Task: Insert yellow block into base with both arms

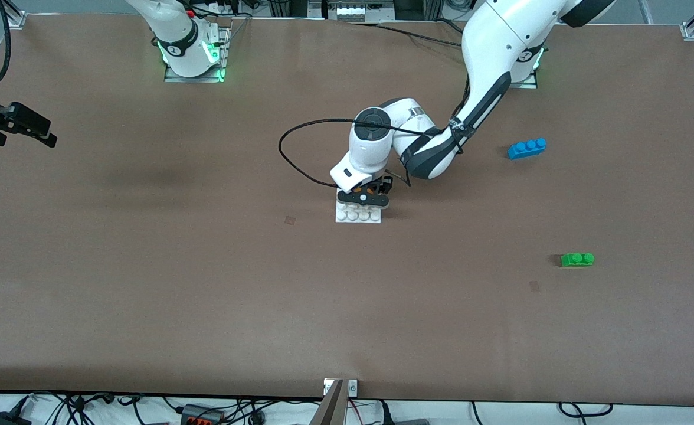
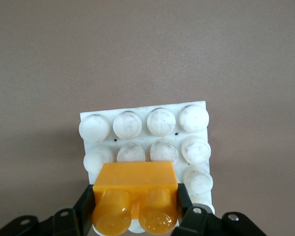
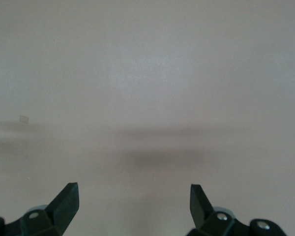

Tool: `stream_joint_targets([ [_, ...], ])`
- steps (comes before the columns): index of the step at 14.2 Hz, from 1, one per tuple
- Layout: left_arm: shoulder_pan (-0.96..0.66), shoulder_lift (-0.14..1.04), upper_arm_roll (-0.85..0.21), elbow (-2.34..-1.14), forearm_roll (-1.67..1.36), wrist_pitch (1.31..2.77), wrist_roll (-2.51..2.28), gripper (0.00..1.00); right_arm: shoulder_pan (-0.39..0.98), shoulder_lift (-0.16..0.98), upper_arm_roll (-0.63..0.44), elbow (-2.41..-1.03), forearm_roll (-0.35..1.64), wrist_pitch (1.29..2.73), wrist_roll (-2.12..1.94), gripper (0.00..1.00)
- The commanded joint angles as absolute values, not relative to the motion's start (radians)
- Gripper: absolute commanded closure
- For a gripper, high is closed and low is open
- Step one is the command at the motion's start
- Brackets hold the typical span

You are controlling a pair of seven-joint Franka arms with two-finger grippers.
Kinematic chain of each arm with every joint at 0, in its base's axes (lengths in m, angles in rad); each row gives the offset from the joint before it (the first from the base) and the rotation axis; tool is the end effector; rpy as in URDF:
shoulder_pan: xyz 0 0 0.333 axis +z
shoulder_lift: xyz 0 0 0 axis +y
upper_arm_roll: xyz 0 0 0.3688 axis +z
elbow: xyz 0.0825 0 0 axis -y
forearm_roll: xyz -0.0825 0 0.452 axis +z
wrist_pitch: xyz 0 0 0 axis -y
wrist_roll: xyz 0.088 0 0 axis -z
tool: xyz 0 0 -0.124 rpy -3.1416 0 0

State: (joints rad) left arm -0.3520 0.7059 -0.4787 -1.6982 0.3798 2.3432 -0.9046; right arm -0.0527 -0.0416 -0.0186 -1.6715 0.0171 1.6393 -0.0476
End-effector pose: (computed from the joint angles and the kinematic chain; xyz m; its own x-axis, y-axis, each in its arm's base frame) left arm 0.5452 -0.5275 0.2003 0.9963 -0.0853 0.0057 -0.0855 -0.9952 0.0474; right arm 0.6109 -0.0418 0.6374 0.9996 -0.0249 0.0102 -0.0247 -0.9995 -0.0174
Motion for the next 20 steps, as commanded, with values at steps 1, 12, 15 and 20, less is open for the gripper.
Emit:
stream_joint_targets([
  [1, -0.356, 0.758, -0.483, -1.678, 0.413, 2.35, -0.933, 0.4, -0.054, -0.035, -0.005, -1.651, 0.021, 1.634, -0.031, 0.0],
  [12, -0.356, 0.756, -0.506, -1.68, 0.408, 2.33, -0.982, 0.43, -0.051, -0.035, -0.003, -1.646, 0.02, 1.618, -0.029, 0.0],
  [15, -0.353, 0.755, -0.508, -1.677, 0.41, 2.303, -0.974, 0.43, -0.051, -0.035, -0.003, -1.646, 0.02, 1.618, -0.029, 0.0],
  [20, -0.357, 0.77, -0.506, -1.677, 0.414, 2.303, -0.96, 0.43, -0.051, -0.035, -0.003, -1.646, 0.02, 1.618, -0.029, 0.0],
])
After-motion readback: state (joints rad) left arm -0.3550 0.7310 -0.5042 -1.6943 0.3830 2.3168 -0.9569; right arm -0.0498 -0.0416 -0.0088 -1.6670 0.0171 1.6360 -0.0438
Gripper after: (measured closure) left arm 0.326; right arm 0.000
